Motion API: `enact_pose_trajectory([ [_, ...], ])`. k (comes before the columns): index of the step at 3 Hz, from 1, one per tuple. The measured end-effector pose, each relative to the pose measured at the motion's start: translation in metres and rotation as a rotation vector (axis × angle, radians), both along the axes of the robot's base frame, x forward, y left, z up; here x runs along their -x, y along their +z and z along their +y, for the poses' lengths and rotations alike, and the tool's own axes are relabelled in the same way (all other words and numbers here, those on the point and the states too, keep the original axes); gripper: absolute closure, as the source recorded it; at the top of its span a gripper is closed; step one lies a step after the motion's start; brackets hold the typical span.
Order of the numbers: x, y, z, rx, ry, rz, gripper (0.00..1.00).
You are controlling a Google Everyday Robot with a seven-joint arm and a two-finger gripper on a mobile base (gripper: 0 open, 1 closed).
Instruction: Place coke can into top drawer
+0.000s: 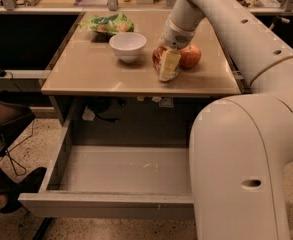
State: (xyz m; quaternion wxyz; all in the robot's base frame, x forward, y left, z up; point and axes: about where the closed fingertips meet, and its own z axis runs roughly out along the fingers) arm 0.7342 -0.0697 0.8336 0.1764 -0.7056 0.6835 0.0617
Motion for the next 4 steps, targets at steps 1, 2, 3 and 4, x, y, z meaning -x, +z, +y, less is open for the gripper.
enact_pose_trajectory([
  [1, 0.000, 0.000, 0.000, 0.000, 0.000, 0.000, 0.65],
  [2, 0.012, 0.016, 0.004, -0.016, -0.055, -0.024, 0.89],
  [3, 0.040, 0.075, 0.012, -0.101, -0.194, -0.145, 1.00],
  [4, 0.094, 0.143, 0.027, -0.241, -0.323, -0.252, 1.00],
])
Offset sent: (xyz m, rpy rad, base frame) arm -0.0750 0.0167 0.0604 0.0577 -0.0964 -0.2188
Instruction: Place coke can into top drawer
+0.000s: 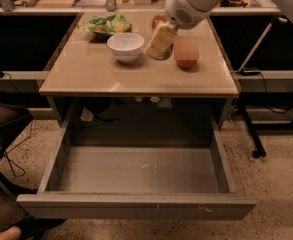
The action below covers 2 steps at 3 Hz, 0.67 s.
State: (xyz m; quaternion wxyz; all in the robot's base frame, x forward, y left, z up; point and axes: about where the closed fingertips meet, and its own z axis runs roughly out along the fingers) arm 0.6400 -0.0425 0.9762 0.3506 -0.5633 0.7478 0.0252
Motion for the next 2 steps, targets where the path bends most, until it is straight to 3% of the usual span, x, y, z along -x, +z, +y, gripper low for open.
enact_pose_trajectory([
  [1, 0.0718, 0.0093, 0.0524, -0.177, -0.060, -0.029, 1.00],
  [2, 0.0716, 0.0092, 0.0522, -0.176, -0.060, -0.029, 1.00],
])
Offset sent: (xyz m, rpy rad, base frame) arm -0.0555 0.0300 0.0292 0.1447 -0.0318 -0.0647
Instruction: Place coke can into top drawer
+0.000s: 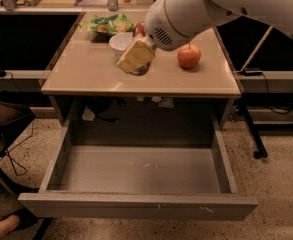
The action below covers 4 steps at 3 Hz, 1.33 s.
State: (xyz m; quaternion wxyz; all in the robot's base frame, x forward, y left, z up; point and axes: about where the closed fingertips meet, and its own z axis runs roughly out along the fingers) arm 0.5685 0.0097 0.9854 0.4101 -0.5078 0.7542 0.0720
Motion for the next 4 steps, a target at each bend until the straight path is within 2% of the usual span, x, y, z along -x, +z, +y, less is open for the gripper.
enact_pose_trajectory([
  [1, -0.001, -0.039, -0.004, 0.038, -0.056, 0.042, 1.00],
  [2, 0.028, -0.103, -0.020, 0.081, -0.102, 0.132, 1.00],
  [3, 0.063, -0.155, -0.045, 0.081, -0.136, 0.237, 1.00],
  [4, 0.091, -0.189, -0.072, 0.033, -0.203, 0.295, 1.00],
])
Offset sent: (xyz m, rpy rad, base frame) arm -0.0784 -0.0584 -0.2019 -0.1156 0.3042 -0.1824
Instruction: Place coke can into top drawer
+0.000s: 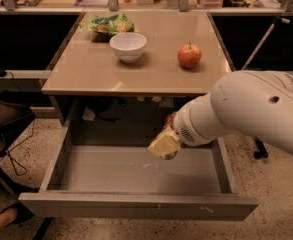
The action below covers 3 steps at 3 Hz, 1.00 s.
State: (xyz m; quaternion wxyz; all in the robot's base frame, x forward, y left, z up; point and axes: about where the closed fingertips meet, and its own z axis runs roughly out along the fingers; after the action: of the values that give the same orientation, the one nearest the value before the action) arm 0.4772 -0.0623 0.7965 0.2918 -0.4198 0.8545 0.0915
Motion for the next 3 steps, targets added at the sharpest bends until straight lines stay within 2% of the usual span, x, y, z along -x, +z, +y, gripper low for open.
enact_pose_trajectory([
  [1, 0.000, 0.000, 0.000, 0.000, 0.000, 0.000, 1.00],
  [2, -0.003, -0.022, 0.011, -0.013, 0.012, 0.014, 1.00],
  [3, -0.021, -0.080, 0.018, -0.035, -0.004, 0.066, 1.00],
])
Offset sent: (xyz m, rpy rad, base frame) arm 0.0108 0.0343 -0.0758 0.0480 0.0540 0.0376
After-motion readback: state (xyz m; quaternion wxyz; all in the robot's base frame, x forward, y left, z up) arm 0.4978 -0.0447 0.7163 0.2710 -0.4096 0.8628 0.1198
